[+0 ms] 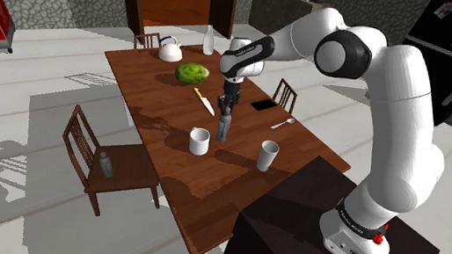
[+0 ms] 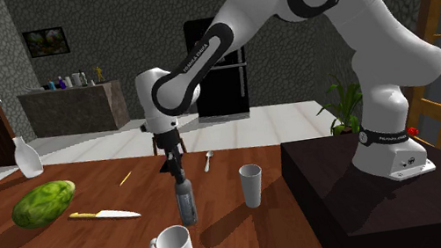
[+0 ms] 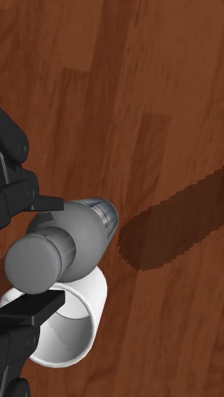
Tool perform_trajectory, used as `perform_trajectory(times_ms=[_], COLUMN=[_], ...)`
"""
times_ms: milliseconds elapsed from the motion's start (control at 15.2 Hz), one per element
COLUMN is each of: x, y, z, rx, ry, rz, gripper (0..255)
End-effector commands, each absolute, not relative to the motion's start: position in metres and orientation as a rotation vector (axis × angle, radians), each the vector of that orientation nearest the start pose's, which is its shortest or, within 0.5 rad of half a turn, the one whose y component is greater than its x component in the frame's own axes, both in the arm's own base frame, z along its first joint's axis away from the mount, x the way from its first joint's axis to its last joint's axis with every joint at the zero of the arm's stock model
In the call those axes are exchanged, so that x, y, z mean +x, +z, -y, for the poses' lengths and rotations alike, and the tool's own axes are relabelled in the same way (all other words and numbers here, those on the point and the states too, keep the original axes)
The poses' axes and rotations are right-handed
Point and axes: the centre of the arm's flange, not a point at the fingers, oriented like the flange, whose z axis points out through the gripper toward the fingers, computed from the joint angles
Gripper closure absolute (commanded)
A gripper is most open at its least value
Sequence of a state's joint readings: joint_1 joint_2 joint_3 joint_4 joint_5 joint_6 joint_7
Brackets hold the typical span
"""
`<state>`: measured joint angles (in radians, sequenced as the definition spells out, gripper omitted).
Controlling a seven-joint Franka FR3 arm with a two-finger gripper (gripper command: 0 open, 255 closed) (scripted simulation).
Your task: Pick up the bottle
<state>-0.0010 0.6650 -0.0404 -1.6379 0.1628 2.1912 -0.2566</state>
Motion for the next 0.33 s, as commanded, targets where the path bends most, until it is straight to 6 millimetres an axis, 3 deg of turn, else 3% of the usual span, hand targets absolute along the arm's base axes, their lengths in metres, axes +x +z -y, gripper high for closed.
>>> perform_trajectory(times_ms=[0, 264], x=[0.677, 0.677], y=[0.231, 0.243], z=[0.019, 0.019], rx=[-3.016, -3.016], ry=[0.142, 0.142], rz=[0.182, 0.182], gripper=[255, 255])
